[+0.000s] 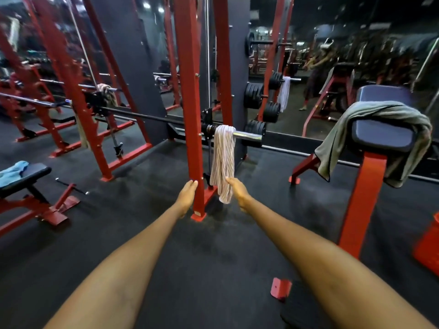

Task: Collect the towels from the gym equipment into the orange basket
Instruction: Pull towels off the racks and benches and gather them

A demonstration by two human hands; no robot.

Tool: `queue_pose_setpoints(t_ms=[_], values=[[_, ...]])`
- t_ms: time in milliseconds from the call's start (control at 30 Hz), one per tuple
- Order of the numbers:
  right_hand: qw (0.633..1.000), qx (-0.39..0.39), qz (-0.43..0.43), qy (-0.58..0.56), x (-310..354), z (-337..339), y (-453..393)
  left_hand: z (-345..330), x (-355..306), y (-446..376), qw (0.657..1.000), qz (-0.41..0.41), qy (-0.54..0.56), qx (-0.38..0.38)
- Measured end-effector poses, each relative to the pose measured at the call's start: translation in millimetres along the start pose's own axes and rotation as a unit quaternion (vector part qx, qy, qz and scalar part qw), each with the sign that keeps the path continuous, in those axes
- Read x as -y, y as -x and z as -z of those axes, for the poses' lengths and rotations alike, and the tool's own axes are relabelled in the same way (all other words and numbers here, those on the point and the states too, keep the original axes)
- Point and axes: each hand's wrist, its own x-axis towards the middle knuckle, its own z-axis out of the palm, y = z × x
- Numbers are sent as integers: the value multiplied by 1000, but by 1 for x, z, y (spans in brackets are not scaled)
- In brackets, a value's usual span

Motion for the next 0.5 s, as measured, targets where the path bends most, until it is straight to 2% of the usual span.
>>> queue_pose_setpoints(t_ms=[200, 367, 500], values=[[999, -39, 0, 9, 31, 14, -131, -29, -28, -150, 1000, -2, -4, 18], [999, -40, -18, -28, 39, 25, -222, -64, -32, -241, 997, 3, -30, 66], [999, -38, -29, -24, 44, 34, -311, -87, -30, -322, 995, 8, -61, 73]])
